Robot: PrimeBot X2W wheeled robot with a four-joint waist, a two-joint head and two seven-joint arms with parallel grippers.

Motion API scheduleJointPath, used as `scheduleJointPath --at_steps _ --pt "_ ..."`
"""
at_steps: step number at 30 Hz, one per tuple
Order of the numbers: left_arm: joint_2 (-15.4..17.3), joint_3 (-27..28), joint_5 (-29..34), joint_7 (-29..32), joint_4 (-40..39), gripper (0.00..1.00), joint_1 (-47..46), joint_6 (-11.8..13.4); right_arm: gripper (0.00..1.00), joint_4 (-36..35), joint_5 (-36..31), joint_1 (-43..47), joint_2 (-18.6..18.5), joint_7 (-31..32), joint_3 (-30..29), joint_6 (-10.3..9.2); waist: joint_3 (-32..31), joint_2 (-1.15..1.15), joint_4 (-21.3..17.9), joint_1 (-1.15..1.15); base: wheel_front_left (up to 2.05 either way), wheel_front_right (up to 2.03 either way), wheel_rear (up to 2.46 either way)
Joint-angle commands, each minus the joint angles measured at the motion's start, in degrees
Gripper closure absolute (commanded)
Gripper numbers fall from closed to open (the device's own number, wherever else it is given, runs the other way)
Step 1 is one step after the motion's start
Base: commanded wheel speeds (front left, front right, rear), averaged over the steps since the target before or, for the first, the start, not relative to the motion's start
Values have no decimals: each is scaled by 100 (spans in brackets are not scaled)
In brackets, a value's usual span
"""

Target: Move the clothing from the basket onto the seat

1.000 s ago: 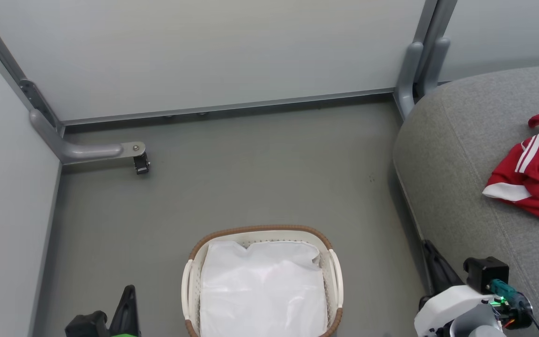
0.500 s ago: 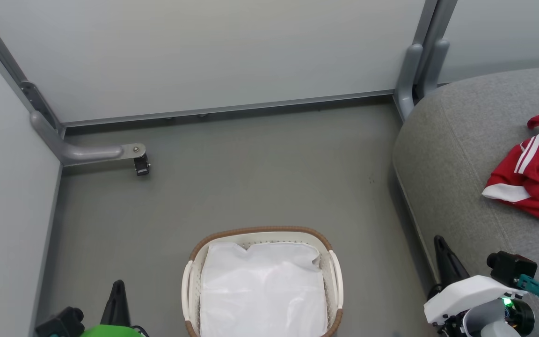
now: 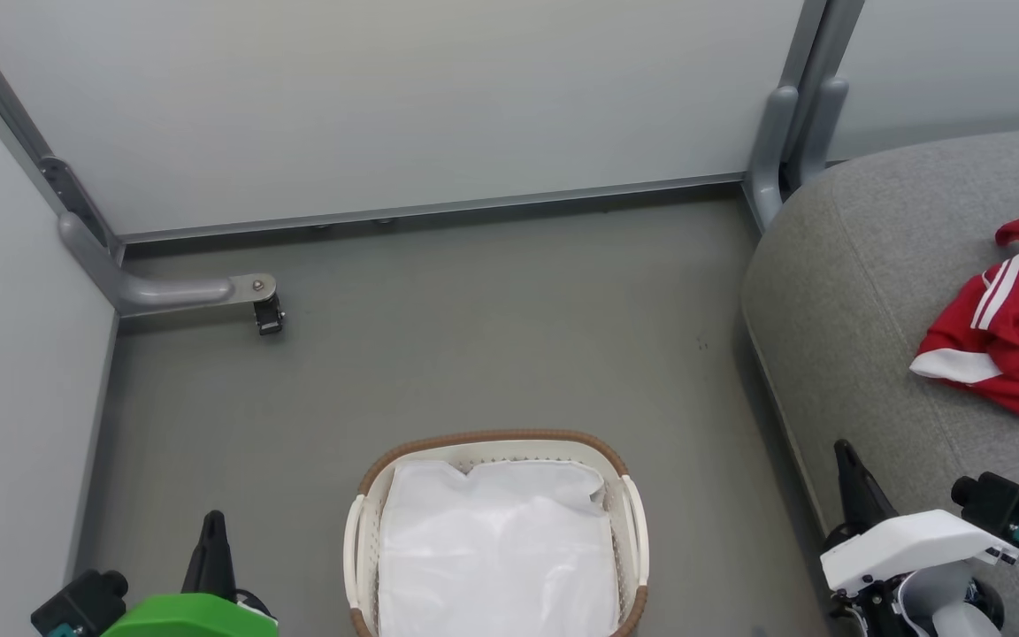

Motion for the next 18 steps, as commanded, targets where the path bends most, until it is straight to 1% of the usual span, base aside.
scheduleJointPath --at_steps 1,18 --pt "21 44 -197 39 -102 100 -176 -27 100 -110 206 -82 -30 46 -35 -1 -3 0 0 0 0 0 0" --pt "27 183 -1404 364 -248 100 -317 -89 100 -257 1456 -100 -38 370 -173 -2 -37 0 -2 0 0 0 0"
